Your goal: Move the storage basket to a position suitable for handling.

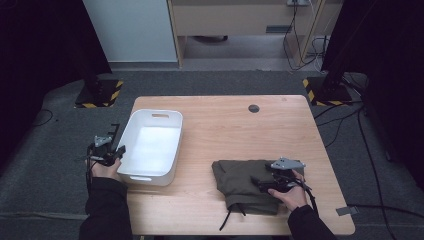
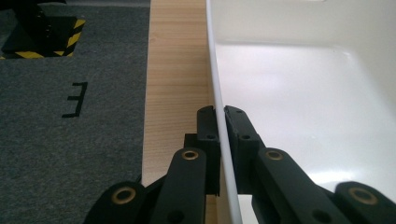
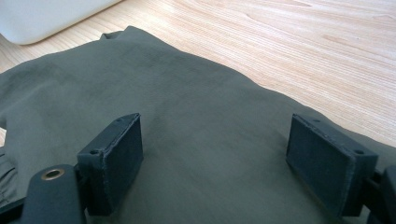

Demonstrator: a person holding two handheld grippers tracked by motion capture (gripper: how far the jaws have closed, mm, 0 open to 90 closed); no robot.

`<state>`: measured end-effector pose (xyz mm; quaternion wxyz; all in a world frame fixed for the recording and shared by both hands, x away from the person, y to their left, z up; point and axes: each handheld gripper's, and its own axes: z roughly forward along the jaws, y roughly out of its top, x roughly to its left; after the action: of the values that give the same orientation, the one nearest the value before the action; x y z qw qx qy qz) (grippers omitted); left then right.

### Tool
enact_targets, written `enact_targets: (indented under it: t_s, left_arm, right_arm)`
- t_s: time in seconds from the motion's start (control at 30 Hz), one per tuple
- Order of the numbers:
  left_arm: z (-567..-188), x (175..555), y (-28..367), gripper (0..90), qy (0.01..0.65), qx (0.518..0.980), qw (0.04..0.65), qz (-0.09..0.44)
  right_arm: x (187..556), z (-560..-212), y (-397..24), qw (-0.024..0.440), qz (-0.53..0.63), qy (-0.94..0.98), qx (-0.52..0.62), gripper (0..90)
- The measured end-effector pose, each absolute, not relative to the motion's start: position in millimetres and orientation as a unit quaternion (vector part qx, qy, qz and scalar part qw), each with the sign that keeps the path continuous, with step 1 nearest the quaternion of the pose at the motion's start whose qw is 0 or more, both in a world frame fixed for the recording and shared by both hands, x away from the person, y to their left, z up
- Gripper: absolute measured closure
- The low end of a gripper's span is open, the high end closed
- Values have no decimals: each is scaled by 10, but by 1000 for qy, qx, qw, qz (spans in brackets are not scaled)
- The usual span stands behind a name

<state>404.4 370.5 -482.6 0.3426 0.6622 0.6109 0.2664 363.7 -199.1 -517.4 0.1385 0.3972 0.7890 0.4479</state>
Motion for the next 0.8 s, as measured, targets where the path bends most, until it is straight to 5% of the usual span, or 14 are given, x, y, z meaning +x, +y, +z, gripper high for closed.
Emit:
enact_targets:
  t_s: [0.8]
  left_arm:
    - [-4886, 4591, 3256, 853, 554, 693, 388, 248]
  right_arm:
    - [3720, -5095, -2011, 141, 458, 782, 399, 193]
